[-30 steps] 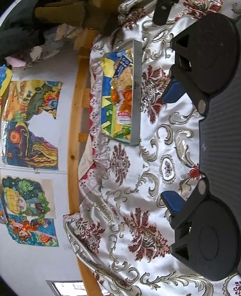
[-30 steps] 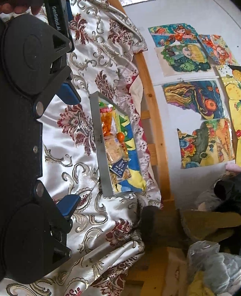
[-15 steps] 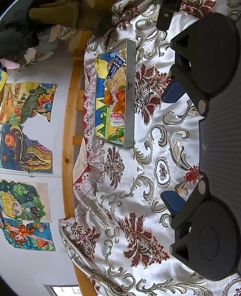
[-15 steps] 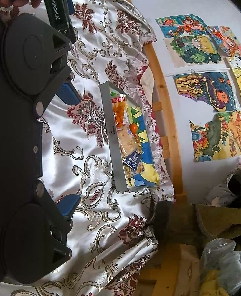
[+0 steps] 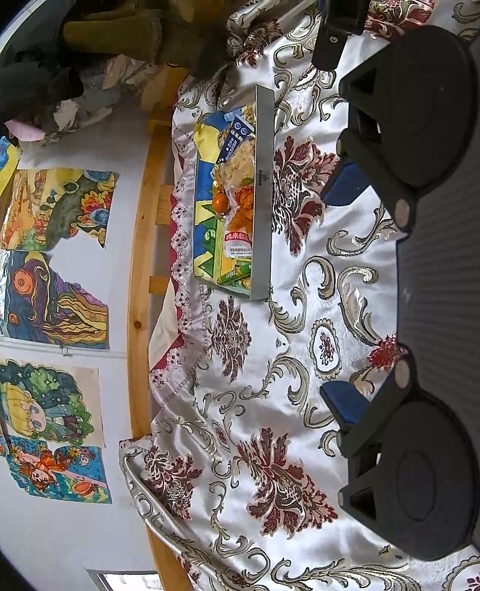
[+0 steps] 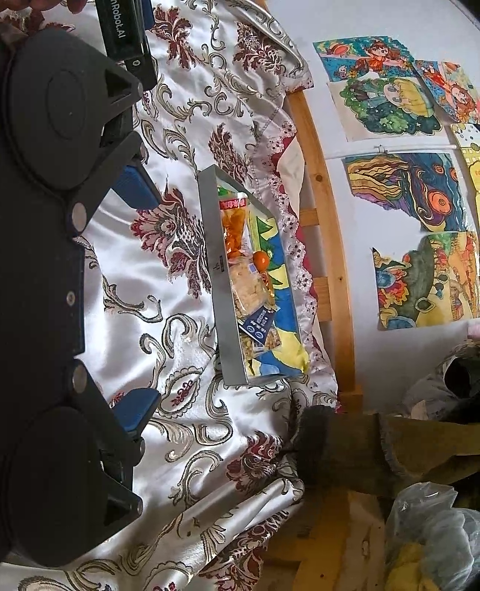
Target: Organize snacks
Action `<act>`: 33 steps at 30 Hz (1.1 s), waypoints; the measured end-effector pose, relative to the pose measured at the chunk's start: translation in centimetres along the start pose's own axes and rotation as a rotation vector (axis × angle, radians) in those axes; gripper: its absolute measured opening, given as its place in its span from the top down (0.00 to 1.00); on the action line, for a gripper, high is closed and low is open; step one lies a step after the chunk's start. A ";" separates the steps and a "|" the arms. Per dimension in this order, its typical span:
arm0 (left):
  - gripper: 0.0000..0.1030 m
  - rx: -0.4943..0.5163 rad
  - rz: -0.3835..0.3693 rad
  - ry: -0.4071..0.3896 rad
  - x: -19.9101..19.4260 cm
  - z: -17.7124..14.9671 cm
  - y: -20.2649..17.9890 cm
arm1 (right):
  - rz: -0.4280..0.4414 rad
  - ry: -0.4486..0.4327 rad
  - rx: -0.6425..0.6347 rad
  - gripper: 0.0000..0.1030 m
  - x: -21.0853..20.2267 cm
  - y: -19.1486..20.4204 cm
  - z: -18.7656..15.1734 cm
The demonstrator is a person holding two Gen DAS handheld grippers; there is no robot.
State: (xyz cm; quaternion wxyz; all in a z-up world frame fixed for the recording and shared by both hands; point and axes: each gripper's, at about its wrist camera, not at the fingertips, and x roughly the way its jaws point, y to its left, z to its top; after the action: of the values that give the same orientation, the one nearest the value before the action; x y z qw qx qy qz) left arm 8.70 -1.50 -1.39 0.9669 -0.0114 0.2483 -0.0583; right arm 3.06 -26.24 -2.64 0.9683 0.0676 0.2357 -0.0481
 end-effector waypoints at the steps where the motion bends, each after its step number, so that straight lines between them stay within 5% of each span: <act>1: 0.00 0.001 0.000 0.000 0.0 0.0 0.0 | 0.000 -0.002 -0.001 0.01 -0.1 0.0 0.0; 33: 0.00 0.015 -0.001 0.004 0.0 0.0 -0.3 | 0.001 0.000 -0.008 0.01 0.0 0.1 0.0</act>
State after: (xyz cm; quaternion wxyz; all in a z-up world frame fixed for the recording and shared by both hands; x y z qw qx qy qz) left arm 8.61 -1.82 -1.38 0.9664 -0.0042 0.2496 -0.0609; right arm 3.07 -26.11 -2.58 0.9685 0.0638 0.2360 -0.0466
